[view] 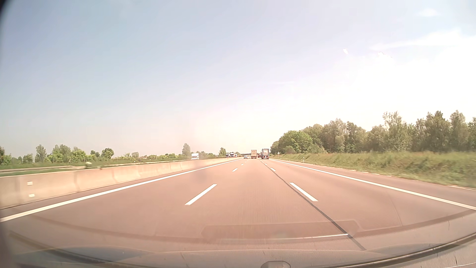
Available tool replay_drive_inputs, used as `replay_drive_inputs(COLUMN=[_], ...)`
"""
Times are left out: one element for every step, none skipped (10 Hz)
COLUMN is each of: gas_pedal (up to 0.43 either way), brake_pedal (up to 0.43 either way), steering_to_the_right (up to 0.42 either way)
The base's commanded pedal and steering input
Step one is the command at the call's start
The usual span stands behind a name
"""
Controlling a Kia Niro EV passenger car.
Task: Follow the waypoints while adhering to traffic rules and regulations
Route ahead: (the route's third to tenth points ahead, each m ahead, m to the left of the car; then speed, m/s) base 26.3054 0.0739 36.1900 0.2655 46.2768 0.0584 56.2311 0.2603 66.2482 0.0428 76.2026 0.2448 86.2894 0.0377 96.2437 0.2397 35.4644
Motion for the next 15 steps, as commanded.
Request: replay_drive_inputs(gas_pedal=[0.000,0.000,0.000,0.000,0.000,0.000,0.000,0.000,0.000,0.000,0.039,0.067,0.079,0.079,0.098], brake_pedal=[0.000,0.000,0.000,0.000,0.000,0.000,0.000,0.000,0.000,0.000,0.000,0.000,0.000,0.000,0.000], steering_to_the_right=[-0.002,-0.002,-0.002,-0.003,-0.002,-0.002,-0.002,-0.003,-0.003,-0.003,-0.004,-0.005,-0.005,-0.006,-0.007])
